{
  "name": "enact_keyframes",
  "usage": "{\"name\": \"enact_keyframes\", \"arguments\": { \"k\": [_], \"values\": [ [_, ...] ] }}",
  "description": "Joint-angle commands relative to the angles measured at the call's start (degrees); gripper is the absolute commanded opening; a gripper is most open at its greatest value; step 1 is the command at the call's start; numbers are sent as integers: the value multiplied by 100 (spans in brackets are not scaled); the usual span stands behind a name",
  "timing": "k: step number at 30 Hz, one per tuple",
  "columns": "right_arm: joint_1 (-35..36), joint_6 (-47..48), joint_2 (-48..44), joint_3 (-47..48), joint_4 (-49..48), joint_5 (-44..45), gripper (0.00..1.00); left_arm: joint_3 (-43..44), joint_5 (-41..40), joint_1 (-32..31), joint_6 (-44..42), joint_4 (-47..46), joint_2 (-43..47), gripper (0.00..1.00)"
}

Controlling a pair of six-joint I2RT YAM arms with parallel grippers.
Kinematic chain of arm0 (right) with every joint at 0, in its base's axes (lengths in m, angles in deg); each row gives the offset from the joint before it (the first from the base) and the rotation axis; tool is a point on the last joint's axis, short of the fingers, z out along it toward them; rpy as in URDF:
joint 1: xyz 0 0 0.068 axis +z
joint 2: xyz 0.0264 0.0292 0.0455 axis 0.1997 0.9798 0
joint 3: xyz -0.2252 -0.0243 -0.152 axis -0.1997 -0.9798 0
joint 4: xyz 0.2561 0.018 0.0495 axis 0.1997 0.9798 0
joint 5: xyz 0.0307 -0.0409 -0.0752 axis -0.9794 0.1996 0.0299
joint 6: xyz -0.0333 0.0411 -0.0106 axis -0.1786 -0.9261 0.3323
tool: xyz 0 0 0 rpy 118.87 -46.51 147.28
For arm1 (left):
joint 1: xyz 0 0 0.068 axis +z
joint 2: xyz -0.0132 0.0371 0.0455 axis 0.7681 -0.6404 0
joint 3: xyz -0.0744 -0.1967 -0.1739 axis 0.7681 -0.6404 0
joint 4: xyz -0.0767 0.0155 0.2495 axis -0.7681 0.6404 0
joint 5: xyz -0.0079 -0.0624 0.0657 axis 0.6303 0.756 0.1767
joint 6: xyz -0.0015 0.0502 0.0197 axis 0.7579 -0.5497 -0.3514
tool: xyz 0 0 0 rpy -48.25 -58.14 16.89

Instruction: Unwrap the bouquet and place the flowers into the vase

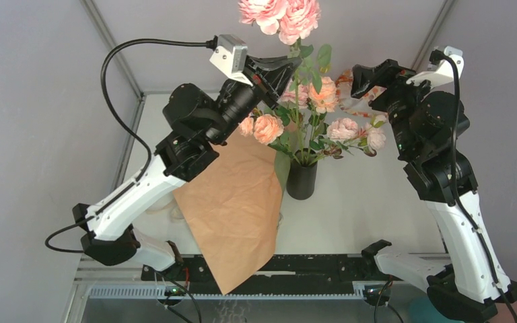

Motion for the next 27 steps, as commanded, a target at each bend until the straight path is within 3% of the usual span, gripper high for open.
{"name": "enact_keyframes", "arguments": {
  "k": [1, 27],
  "values": [
    [-59, -81, -78, -35, -211, -80, 100, 120, -245, -26, -228, -516, -214, 0],
    [-140, -300, -131, -572, -343, -321, 100, -1644, -925, -26, 618, -1490, -158, 0]
  ]
}}
